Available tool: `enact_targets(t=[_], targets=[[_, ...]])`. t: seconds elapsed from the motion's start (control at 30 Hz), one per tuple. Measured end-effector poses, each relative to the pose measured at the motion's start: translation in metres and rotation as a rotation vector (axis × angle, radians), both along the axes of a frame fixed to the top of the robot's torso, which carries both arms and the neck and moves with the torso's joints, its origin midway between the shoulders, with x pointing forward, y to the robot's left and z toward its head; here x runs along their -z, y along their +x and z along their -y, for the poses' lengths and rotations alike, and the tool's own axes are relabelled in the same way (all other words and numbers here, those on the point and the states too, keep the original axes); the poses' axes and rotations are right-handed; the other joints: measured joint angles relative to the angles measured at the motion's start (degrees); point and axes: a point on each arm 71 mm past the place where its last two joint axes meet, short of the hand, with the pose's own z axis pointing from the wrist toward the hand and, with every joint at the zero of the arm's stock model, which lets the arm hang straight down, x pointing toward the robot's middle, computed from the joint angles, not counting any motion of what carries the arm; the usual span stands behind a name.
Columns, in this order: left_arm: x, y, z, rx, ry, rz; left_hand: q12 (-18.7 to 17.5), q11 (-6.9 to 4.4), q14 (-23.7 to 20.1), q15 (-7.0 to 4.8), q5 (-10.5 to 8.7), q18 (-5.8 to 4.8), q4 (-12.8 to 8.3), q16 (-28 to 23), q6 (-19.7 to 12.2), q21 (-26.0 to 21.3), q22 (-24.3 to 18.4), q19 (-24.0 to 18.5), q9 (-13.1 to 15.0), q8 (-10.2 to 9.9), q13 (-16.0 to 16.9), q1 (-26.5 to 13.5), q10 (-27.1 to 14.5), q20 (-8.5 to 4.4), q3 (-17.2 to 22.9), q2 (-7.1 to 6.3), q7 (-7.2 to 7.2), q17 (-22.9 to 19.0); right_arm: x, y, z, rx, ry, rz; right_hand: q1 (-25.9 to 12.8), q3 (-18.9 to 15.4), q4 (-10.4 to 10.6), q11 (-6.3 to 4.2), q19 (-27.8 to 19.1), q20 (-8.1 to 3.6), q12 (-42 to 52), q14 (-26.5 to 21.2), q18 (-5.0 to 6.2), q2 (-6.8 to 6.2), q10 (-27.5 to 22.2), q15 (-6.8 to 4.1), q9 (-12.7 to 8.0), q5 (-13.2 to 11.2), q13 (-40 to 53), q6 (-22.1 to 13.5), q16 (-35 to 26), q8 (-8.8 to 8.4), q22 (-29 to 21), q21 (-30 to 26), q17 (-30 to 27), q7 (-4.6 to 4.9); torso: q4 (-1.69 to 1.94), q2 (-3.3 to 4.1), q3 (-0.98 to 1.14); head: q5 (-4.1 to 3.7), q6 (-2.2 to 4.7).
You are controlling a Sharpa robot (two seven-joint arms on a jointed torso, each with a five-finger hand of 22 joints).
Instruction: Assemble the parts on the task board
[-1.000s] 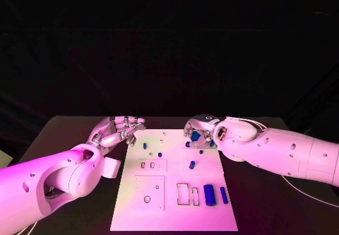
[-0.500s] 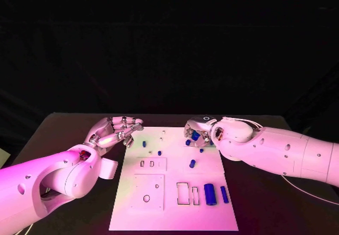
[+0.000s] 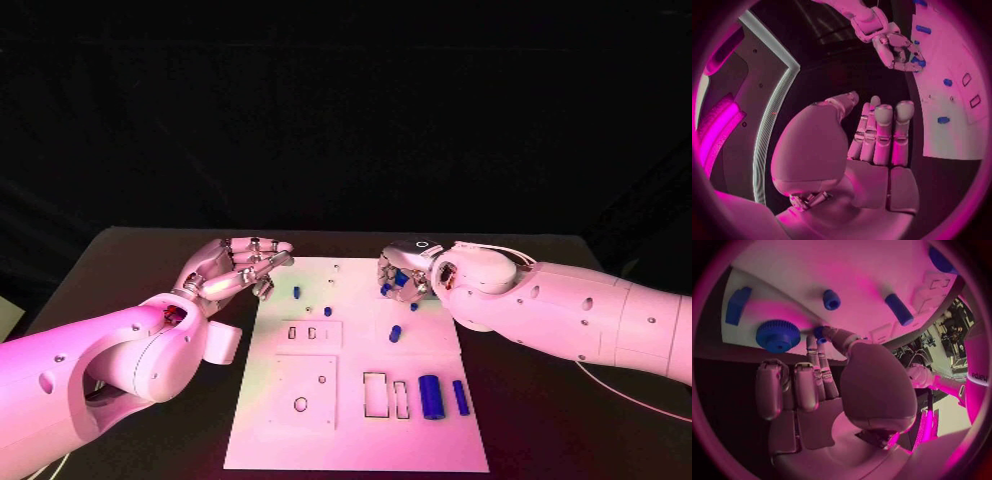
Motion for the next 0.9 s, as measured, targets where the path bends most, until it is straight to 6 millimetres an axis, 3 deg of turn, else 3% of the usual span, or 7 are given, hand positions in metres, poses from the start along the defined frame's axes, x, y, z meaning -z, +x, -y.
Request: enact_targets(t=[0.23,0.33,0.53,0.9], targets=[[0.0,0.0,-0.001,0.0,0.002,-0.003,0.0,0.0,0.0,0.0,0.0,0.0,-0.16,0.49,0.0,0.22,0.33,0.0,0.0,0.0,0.05,0.0,0.0,0.0,0.16,0.0,0.0,0.48,-0.001,0.0,-0.002,-0.001,0.009,0.0,0.48,1.34,-0.26,-0.51,0.42,-0.43,-0.16,-0.09,-0.01,0.61,2.14,-0.71,1.42,-0.16,0.25,1.84,0.48,1.57,0.3,1.09,0.16,-0.82,0.03,0.19,0.0,0.05,0.01],[0.0,0.001,-0.001,-0.001,0.003,-0.004,0.0,0.0,0.0,0.0,0.0,0.0,-0.16,0.71,0.0,0.43,0.4,0.0,0.03,0.0,0.05,0.0,0.0,0.0,0.16,0.0,0.0,0.52,-0.001,0.0,-0.003,-0.001,0.017,0.006,0.56,1.88,-0.46,-0.49,0.45,-0.46,-0.02,0.11,-0.01,1.31,2.16,-0.91,1.87,-1.62,0.43,2.32,0.47,1.82,0.3,1.1,0.16,-0.85,0.04,0.23,0.0,0.05,0.05],[0.001,0.001,-0.002,-0.003,0.005,-0.005,0.0,0.0,0.0,0.0,0.0,0.0,-0.16,0.83,0.0,0.59,0.46,0.0,0.07,0.0,0.1,0.0,0.0,0.0,0.16,0.0,0.0,0.77,-0.001,-0.002,-0.006,0.004,0.051,0.039,0.86,2.21,-0.8,-0.21,0.61,-0.62,-0.01,0.11,-0.01,1.88,2.44,-1.33,2.73,-2.03,0.47,2.97,0.47,2.49,0.29,1.77,0.16,-0.94,0.05,0.25,0.0,0.27,0.28],[0.001,0.003,-0.005,-0.011,0.008,-0.005,0.0,0.0,0.2,0.21,0.0,0.0,-0.48,1.27,0.0,0.59,0.53,0.0,0.12,0.0,0.1,0.0,0.01,0.0,0.17,0.0,0.0,0.85,-0.013,0.001,-0.035,-0.003,0.138,0.129,0.87,2.21,-0.8,-0.21,0.61,-0.62,-0.03,0.11,0.0,1.91,2.44,-1.32,2.98,-1.74,0.47,2.96,0.68,2.49,0.29,2.01,0.26,-0.93,0.16,0.4,-0.04,0.59,0.78]])
